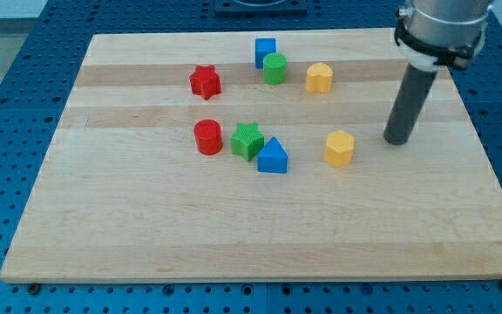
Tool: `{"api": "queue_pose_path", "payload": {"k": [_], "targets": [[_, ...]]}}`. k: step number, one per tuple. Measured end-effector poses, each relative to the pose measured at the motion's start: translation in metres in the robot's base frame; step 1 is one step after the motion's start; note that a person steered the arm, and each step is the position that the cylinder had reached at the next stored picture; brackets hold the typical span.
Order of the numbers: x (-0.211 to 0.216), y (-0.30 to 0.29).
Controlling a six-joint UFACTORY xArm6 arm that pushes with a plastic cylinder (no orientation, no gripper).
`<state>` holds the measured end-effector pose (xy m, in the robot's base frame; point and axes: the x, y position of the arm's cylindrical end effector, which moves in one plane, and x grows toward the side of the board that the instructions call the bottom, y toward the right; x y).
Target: Move the hexagon to the center of the board
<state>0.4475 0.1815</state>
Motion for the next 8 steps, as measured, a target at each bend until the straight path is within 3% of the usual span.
{"api": "queue_pose_path", "payload": {"k": [2, 4, 8], "targets": [[0.026, -0.034], [0.026, -0.076], [-0.012, -0.134]]}}
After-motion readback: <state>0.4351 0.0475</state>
